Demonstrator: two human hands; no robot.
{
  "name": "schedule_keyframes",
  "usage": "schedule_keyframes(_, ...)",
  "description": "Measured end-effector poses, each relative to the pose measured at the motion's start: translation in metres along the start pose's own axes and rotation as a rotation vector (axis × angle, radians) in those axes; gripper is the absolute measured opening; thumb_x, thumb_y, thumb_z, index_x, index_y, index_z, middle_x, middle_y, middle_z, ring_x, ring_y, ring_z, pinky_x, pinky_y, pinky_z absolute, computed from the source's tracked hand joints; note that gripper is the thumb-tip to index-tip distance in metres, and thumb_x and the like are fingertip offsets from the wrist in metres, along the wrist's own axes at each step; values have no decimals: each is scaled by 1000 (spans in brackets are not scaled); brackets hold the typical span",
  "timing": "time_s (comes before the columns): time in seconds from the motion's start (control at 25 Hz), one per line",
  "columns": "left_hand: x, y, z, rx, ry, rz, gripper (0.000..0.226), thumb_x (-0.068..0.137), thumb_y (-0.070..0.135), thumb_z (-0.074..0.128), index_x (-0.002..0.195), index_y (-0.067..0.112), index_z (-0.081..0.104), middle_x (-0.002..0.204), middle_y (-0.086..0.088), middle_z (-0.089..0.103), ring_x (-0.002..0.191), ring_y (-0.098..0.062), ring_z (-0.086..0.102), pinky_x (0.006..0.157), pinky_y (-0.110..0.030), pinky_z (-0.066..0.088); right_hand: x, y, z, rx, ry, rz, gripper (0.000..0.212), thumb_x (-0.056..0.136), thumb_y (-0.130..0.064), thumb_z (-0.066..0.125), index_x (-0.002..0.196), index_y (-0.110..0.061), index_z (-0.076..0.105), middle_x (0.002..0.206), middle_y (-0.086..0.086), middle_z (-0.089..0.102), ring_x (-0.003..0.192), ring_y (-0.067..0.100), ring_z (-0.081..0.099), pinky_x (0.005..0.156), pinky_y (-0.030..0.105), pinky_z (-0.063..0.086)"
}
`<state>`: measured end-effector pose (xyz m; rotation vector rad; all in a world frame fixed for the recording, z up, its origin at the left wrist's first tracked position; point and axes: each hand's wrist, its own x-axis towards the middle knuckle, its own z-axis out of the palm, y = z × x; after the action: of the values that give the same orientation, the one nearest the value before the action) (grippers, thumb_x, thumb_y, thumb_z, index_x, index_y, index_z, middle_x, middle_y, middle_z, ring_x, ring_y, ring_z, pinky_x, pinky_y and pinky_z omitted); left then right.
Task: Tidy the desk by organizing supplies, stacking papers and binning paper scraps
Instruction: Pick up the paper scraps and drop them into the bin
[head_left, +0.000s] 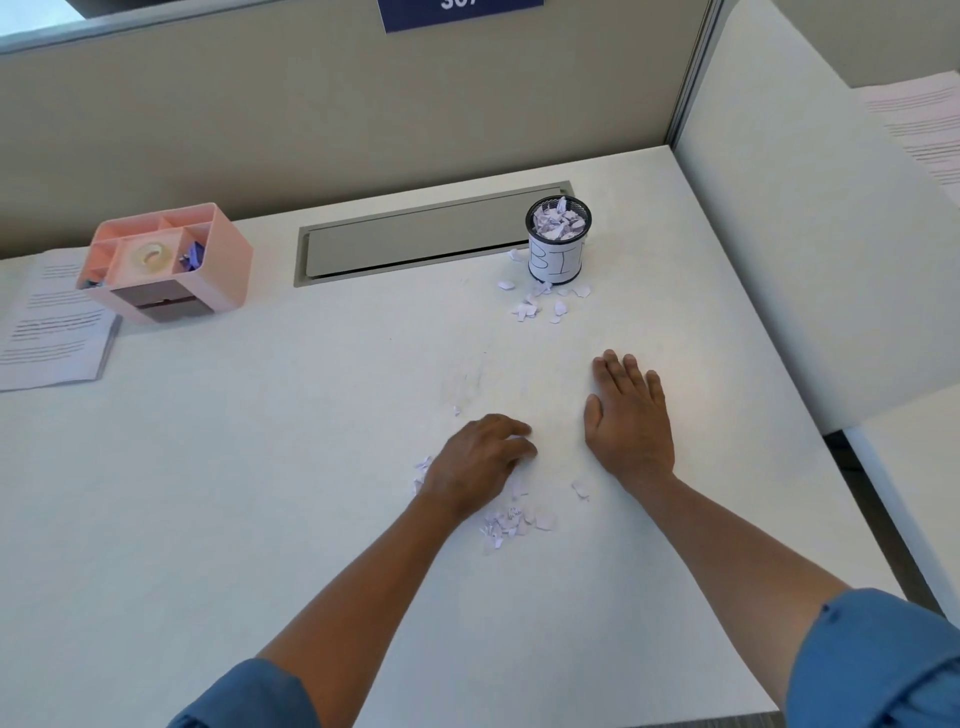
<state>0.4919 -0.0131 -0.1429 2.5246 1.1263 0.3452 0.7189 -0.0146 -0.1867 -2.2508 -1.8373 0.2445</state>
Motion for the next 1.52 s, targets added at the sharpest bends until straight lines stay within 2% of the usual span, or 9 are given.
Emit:
schedule_keyframes(0.16,-4,13,1,18,73,103,18,88,10,73,104,17,78,119,-5,73,109,-27,68,86,-36,55,0,-1,-1,5,17,-3,55,96,-25,43,149,-13,37,159,4,33,148,25,26,122,47,15)
schedule_keyframes(0.28,-17,46,34,-19,5,295,26,94,12,66,119,12,73,130,-6,68,122,-27,63,101,-37,50,-1,-1,-1,-1,21,-6,55,96,-25,43,149,-12,38,158,5,34,148,25,27,122,47,16)
schedule_keyframes(0.36,-25,52,48,-11,-47,320,32,98,9,60,129,10,67,139,-6,63,131,-27,56,109,-39,46,1,-1,-2,-2,18,-8,55,96,-25,42,149,-13,37,159,4,33,148,25,25,122,47,16)
schedule_keyframes(0.52,-26,26,38,52,-37,223,43,91,-4,61,132,8,65,141,-7,61,132,-30,56,112,-44,44,0,1,0,2,14,-7,55,96,-25,42,149,-12,37,159,4,32,148,25,26,122,47,15)
schedule_keyframes(0.64,-21,3,14,46,-22,31,40,90,-6,61,128,6,68,138,-11,63,131,-33,56,108,-47,47,-1,1,1,3,15,-11,55,95,-25,41,149,-13,37,159,4,33,148,25,26,122,47,15)
schedule_keyframes(0.8,-30,5,5,24,4,-28,34,93,14,66,127,11,68,138,-6,63,131,-29,56,106,-43,47,0,2,2,6,27,-16,57,94,-28,34,148,-13,38,158,4,34,148,25,27,122,47,16)
schedule_keyframes(1.0,-63,8,17,16,-183,86,47,93,40,65,137,26,61,154,2,47,144,-24,40,116,-39,31,0,2,3,8,32,-20,55,94,-26,38,148,-13,39,158,4,34,148,25,27,122,46,15)
schedule_keyframes(1.2,-39,-7,6,98,-54,9,33,94,27,67,127,21,69,145,-4,57,138,-29,49,110,-43,42,0,2,4,3,26,-18,54,95,-25,42,148,-14,38,158,4,34,148,25,26,122,47,16)
schedule_keyframes(1.52,-32,-32,-17,-8,73,-340,41,102,22,55,143,22,55,155,3,45,146,-18,37,118,-35,33,-3,-8,-2,-13,35,4,50,95,-18,45,144,-7,43,153,11,40,142,32,33,117,47,24)
